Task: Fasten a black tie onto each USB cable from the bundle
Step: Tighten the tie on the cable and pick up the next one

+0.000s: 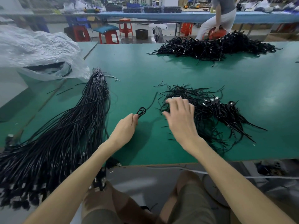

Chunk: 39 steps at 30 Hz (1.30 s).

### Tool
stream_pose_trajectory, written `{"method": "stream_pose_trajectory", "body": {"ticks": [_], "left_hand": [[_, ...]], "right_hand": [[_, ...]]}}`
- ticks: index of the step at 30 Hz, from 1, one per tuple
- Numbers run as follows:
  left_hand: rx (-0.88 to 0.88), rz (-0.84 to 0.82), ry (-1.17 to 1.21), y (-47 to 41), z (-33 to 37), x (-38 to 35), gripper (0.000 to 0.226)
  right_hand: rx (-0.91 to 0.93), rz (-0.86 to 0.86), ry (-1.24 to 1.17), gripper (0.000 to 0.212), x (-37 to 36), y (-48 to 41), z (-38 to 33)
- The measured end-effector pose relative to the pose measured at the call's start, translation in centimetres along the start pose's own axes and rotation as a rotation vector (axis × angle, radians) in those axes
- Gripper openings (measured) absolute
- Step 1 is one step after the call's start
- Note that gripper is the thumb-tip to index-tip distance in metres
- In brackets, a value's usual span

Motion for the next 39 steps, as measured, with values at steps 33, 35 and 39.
{"method": "stream_pose_trajectory", "body": {"ticks": [33,35,39], "left_hand": [[0.102,0.109,0.18,-0.9,-1.4,-0.3,0.044],[0.108,0.107,0.149,-0.9,-1.5,-0.4,0.044],[0.132,0.109,0.07,-0.9,-1.9,-0.5,0.044]], "right_hand": [[-0.466,-0.063,-0.496,0.016,0.2,-0.4,6.1],[-0.441,-0.09,-0.71,0.015,0.0,0.0,3.8],[-0.433,-0.22,-0.991,0.014,-3.1,1.3,-1.0]]}}
Point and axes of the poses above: each hand's wrist, its own y-axis away from the middle knuckle, its own x-axis out of the back of the hand, z = x × y, the point moved 8 cm from there along -y, towards the middle knuckle, and after that the axes turned 3 degrees about -z, right-handed, at the moved point
